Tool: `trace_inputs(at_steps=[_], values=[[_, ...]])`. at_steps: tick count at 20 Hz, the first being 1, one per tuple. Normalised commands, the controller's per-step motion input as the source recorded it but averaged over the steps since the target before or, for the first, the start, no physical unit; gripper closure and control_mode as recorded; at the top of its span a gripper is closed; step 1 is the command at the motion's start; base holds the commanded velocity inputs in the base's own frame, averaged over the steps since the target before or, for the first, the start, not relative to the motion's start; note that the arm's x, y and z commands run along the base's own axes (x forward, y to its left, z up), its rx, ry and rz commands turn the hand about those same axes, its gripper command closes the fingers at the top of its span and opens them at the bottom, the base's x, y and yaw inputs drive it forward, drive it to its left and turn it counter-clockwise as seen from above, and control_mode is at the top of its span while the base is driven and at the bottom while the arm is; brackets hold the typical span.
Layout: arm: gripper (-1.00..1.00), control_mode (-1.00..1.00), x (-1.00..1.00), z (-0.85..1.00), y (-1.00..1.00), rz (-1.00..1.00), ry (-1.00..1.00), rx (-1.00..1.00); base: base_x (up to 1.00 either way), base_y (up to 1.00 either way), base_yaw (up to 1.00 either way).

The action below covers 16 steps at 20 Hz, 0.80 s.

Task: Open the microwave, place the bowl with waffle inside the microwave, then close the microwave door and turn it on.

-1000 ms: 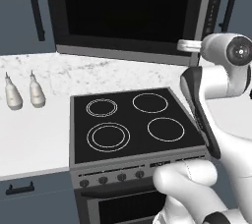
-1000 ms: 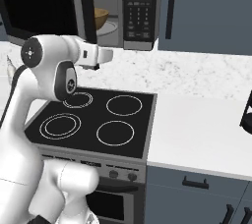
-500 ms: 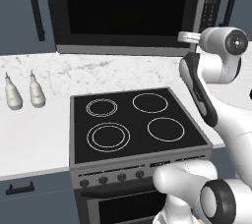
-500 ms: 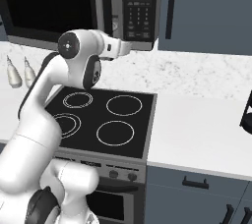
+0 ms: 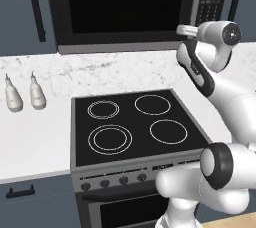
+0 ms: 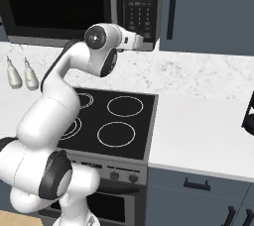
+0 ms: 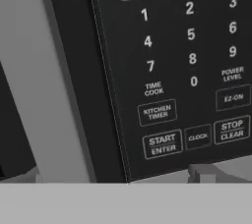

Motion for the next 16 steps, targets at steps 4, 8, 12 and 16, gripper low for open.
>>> trace_inputs(at_steps=[4, 8, 12, 16], values=[[-1.00, -1.00, 0.70, 0.00, -0.28, 0.06, 0.00, 0.00, 0.00, 0.00, 0.00], [-1.00, -1.00, 0.54, 0.00, -0.22, 0.04, 0.00, 0.00, 0.00, 0.00, 0.00], [-1.00, -1.00, 0.38, 0.00, -0.16, 0.02, 0.00, 0.00, 0.00, 0.00, 0.00], [-1.00, -1.00, 0.03, 0.00, -0.16, 0.00, 0.00, 0.00, 0.00, 0.00, 0.00]])
